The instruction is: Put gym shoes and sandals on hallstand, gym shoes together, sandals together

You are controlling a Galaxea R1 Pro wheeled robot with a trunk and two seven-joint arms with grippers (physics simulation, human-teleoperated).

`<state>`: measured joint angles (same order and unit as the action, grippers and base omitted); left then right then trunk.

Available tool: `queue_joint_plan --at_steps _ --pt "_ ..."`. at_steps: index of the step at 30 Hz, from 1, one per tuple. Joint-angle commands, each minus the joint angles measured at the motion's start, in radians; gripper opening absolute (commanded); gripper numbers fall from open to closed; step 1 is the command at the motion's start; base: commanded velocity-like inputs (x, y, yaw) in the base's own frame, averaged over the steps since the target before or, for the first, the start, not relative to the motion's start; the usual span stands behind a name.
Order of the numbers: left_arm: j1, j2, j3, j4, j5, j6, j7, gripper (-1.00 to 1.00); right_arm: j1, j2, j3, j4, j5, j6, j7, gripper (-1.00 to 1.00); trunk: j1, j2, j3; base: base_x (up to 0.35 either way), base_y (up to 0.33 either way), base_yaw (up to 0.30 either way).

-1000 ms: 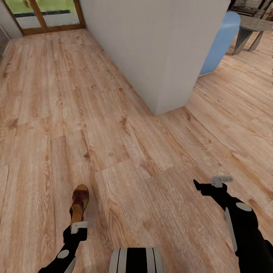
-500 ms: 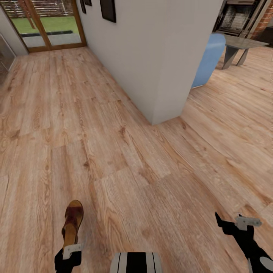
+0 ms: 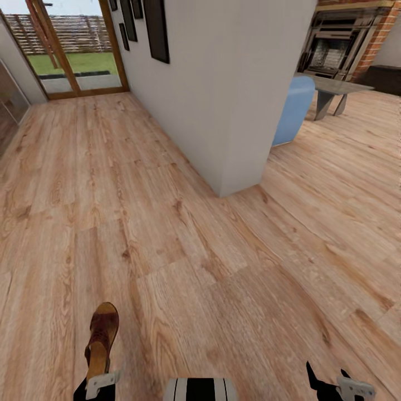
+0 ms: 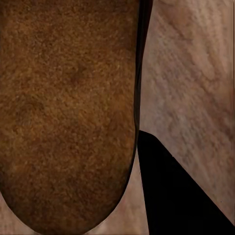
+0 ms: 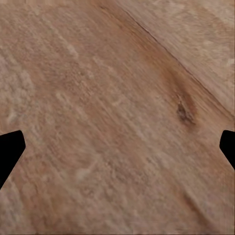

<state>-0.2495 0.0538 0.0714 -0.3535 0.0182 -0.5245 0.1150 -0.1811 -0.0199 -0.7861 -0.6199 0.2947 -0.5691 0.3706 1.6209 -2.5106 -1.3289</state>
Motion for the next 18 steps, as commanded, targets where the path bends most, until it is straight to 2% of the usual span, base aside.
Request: queue_joint_plan --at_steps 1,8,18 --pt "0.0 -0.001 0.0 0.002 -0.002 -0.003 0.002 -1.0 -0.001 0.0 -0.008 0.02 0.004 -0.009 0.009 1.0 -0.001 0.0 0.005 0.0 0.0 -0.02" --pt "0.001 0.002 0.0 0.0 -0.003 -0.003 0.002 -1.0 -0.001 0.0 -0.008 0.062 0.004 -0.018 0.009 1.0 -0.004 0.002 0.043 0.0 0.0 -0.007" --pt "0.003 0.009 0.002 0.001 -0.003 -0.014 0.002 -1.0 -0.001 -0.004 -0.009 0.066 0.005 -0.018 0.011 1.0 -0.008 0.004 0.097 0.0 0.0 -0.005"
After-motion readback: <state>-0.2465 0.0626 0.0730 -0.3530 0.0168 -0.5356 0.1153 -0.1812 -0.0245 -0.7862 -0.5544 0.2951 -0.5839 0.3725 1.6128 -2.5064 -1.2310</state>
